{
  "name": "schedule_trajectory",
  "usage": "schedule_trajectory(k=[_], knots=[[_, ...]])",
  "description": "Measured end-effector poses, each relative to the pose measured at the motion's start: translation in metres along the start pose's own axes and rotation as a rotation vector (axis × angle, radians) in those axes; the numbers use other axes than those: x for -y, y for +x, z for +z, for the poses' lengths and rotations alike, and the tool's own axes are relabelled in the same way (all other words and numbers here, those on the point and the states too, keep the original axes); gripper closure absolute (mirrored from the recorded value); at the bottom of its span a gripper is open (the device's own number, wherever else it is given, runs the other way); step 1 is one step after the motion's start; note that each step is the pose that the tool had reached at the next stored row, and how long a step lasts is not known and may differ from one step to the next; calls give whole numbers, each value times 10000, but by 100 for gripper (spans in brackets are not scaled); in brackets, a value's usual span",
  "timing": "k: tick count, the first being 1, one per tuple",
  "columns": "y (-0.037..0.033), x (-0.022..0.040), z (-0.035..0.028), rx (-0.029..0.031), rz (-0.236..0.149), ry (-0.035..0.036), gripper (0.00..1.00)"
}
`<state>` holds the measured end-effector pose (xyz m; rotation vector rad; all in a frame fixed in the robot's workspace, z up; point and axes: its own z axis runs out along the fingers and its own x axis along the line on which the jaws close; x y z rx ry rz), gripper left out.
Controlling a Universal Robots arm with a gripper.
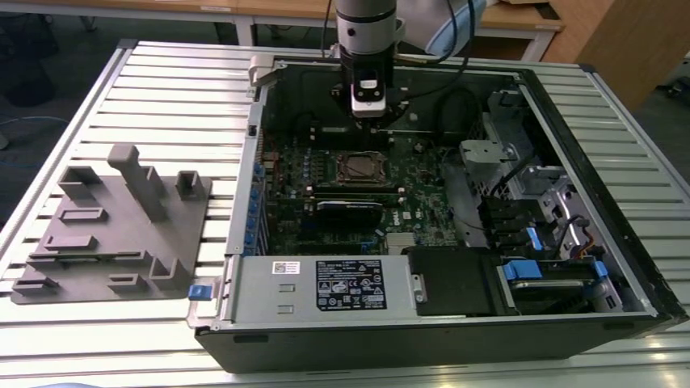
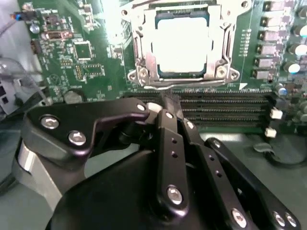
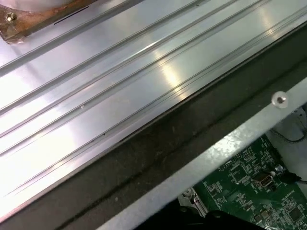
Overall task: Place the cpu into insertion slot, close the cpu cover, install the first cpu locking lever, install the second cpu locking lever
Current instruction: 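Install the first cpu locking lever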
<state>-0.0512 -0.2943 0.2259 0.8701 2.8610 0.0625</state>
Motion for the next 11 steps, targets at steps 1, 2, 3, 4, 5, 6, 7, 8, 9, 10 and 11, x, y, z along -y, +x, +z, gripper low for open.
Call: schedule_trajectory(k=[1, 2, 3, 4, 5, 6, 7, 8, 9, 10, 11], knots=[[0, -1, 0, 0, 0, -6, 89], [0, -1, -1, 0, 0, -6, 89], [-1, -1, -3, 0, -1, -4, 89], [-1, -1, -4, 0, -1, -2, 89], [-1, -1, -5, 0, -1, -3, 89], [-1, -1, -6, 0, -1, -3, 89], [-1, -1, -7, 0, -1, -3, 89], [-1, -1, -9, 0, -1, -2, 89], [-2, -1, -9, 0, -1, -3, 89], [-2, -2, -10, 0, 0, -3, 89], [-2, -1, -10, 2, -2, -1, 89]])
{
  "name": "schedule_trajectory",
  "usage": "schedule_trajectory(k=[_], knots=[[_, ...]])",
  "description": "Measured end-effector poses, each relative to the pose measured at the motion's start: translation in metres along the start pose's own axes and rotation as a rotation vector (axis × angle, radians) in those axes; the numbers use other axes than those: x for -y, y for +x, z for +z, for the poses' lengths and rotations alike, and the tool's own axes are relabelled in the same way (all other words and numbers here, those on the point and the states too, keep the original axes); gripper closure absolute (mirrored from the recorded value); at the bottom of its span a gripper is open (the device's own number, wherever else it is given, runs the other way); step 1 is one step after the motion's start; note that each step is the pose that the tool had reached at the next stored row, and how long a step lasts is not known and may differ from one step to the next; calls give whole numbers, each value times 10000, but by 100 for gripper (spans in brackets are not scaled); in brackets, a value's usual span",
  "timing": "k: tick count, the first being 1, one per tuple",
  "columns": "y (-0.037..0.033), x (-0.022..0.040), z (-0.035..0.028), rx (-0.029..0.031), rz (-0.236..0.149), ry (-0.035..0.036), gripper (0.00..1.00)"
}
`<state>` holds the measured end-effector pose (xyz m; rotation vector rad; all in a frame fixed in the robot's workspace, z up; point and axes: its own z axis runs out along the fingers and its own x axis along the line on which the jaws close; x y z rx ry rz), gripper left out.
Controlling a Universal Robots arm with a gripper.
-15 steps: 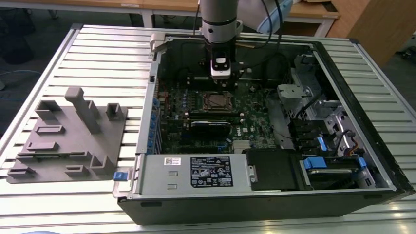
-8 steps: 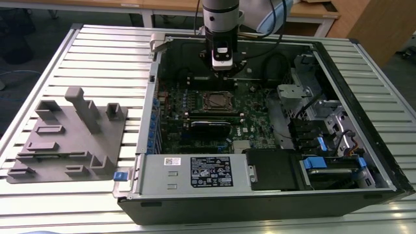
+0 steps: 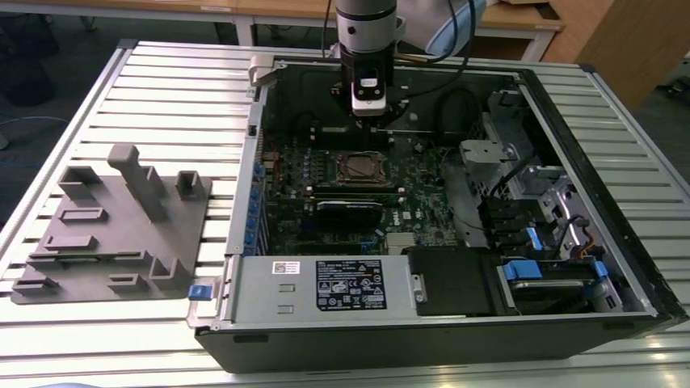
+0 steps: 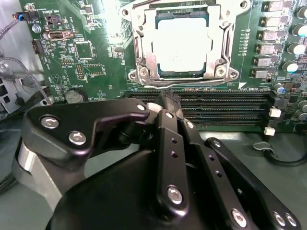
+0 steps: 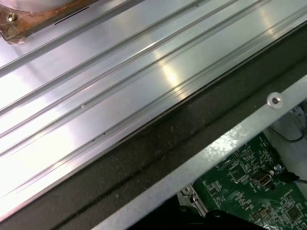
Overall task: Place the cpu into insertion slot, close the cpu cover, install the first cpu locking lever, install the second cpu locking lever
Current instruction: 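Install the first cpu locking lever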
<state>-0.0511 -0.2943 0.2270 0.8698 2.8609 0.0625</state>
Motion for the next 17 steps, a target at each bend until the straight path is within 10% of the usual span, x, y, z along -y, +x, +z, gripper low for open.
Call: schedule_trajectory(k=[17], knots=[[0, 0, 0, 5, -80, 34, 89]])
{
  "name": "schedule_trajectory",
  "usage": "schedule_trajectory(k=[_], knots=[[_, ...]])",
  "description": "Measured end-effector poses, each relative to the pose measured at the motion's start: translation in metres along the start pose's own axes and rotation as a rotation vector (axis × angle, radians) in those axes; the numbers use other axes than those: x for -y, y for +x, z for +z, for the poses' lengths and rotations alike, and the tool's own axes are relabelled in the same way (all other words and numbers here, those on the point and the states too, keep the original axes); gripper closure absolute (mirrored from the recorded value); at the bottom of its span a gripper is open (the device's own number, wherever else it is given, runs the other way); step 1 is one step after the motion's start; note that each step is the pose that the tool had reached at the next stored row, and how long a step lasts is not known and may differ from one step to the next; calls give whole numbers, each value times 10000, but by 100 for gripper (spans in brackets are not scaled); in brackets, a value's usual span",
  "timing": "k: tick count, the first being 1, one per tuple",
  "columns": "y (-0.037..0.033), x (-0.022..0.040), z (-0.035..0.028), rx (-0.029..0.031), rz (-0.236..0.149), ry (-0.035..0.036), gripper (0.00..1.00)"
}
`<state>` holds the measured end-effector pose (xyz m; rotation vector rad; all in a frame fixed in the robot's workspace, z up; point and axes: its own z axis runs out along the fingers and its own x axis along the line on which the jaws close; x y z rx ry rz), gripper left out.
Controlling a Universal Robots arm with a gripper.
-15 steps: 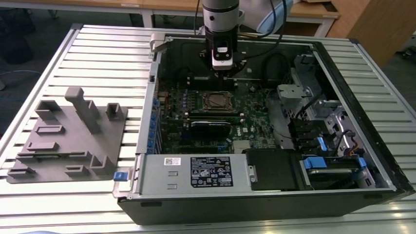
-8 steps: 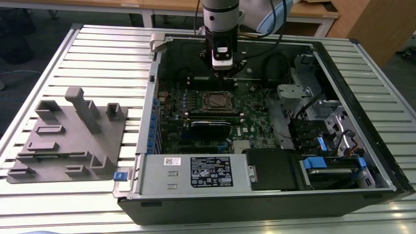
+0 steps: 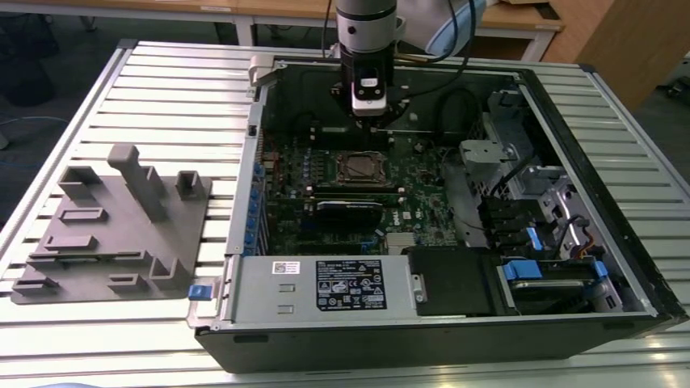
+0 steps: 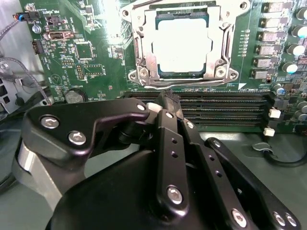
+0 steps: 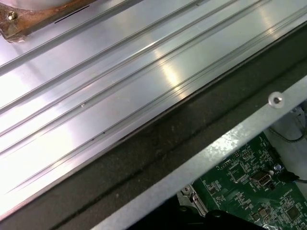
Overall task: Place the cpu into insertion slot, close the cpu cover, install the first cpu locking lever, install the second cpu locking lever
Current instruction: 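Install the first cpu locking lever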
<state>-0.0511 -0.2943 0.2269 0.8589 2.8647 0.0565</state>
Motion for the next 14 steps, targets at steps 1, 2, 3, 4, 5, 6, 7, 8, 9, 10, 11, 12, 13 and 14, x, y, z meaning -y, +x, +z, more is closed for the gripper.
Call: schedule_trajectory(k=[1, 2, 3, 4, 5, 6, 7, 8, 9, 10, 11, 12, 13, 14], knots=[[0, 0, 0, -24, -82, 27, 89], [0, 1, 1, -42, -174, 77, 89], [0, 1, 1, -54, -271, 132, 89], [0, 1, 2, -66, -371, 206, 89], [0, 1, 2, -77, -466, 283, 89], [0, 1, 2, -88, -562, 359, 89], [0, 1, 3, -98, -657, 435, 89], [0, 0, 3, -106, -751, 510, 89], [0, 0, 3, -101, -836, 572, 89], [0, 0, 3, -94, -911, 623, 89], [0, 1, 2, -106, -959, 653, 89], [-1, 1, -7, -113, -962, 664, 89], [-2, 0, -13, -122, -963, 666, 89], [-3, -1, -18, -130, -963, 670, 89]])
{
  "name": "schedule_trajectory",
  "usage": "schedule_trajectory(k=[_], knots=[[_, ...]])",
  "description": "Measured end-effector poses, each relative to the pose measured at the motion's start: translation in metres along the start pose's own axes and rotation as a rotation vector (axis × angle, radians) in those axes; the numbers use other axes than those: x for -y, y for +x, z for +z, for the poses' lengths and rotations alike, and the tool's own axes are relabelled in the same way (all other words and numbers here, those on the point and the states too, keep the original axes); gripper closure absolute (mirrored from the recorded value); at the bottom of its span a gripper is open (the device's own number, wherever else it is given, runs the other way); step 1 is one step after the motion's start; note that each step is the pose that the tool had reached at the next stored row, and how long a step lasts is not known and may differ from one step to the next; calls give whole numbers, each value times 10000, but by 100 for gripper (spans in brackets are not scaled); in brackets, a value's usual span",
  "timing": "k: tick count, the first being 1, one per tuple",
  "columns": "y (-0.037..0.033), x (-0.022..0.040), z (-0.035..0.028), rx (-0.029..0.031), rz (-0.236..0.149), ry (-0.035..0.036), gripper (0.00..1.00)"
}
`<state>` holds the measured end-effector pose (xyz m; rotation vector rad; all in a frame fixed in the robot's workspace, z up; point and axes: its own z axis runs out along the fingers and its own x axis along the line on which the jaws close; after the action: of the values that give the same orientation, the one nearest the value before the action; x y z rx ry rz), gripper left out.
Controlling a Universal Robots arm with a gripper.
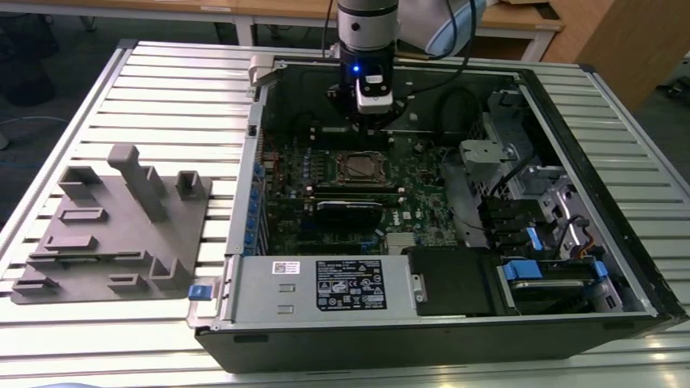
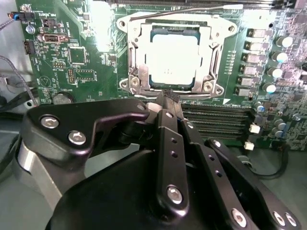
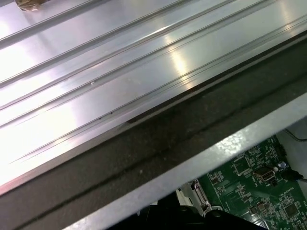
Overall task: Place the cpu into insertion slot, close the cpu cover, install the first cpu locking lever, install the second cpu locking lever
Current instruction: 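Install the first cpu locking lever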
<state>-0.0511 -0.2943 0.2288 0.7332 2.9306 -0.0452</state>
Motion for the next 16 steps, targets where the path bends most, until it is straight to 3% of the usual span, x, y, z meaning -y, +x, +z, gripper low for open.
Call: schedule_trajectory(k=[8, 16], knots=[[-1, -1, 0, -12, -85, -4, 89], [-1, -1, 9, -11, -1137, -134, 89]])
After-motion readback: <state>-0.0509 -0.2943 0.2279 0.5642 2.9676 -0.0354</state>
